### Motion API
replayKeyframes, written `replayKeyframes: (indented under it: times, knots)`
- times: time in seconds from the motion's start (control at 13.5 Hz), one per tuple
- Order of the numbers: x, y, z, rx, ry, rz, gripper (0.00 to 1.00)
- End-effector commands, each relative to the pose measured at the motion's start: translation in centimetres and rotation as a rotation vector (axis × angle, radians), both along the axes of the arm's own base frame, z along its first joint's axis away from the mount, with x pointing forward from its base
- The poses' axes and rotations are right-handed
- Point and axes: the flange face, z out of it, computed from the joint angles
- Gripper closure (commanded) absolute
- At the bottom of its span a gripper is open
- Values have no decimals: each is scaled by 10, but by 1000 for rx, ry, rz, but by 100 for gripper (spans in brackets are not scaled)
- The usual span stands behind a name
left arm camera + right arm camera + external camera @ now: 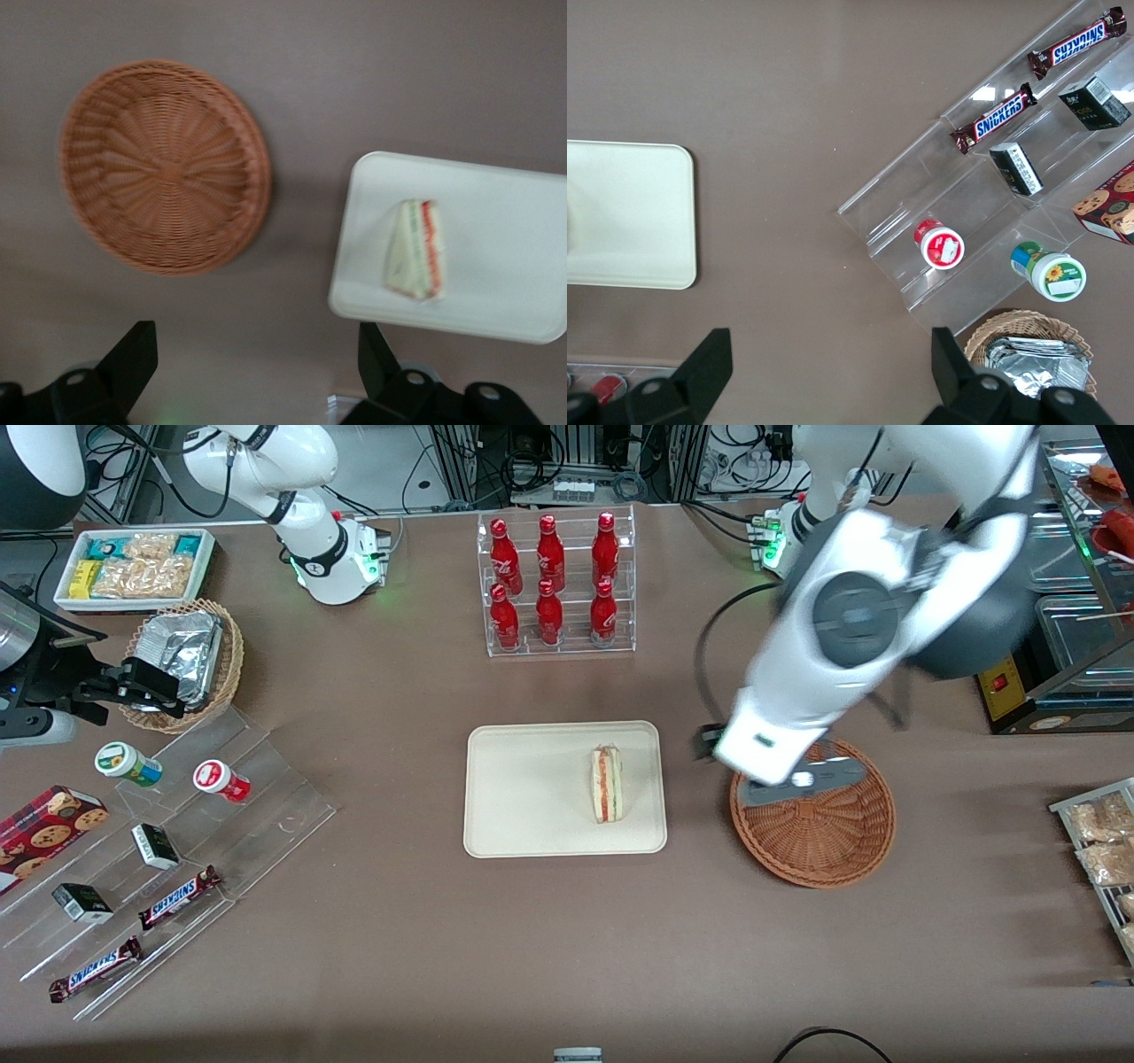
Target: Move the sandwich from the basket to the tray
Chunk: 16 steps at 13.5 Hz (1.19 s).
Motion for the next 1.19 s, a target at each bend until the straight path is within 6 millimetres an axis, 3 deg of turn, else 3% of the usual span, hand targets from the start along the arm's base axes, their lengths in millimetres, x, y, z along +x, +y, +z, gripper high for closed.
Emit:
replayKeyframes:
  times: [0.0,0.45,0.82,1.11]
  knots:
    - [-13,47,29,-7,20,-93,0]
    - [-21,124,74,7,-6,11,0]
    - [-30,163,89,10,9,54,0]
    - [-54,187,97,13,38,-18,0]
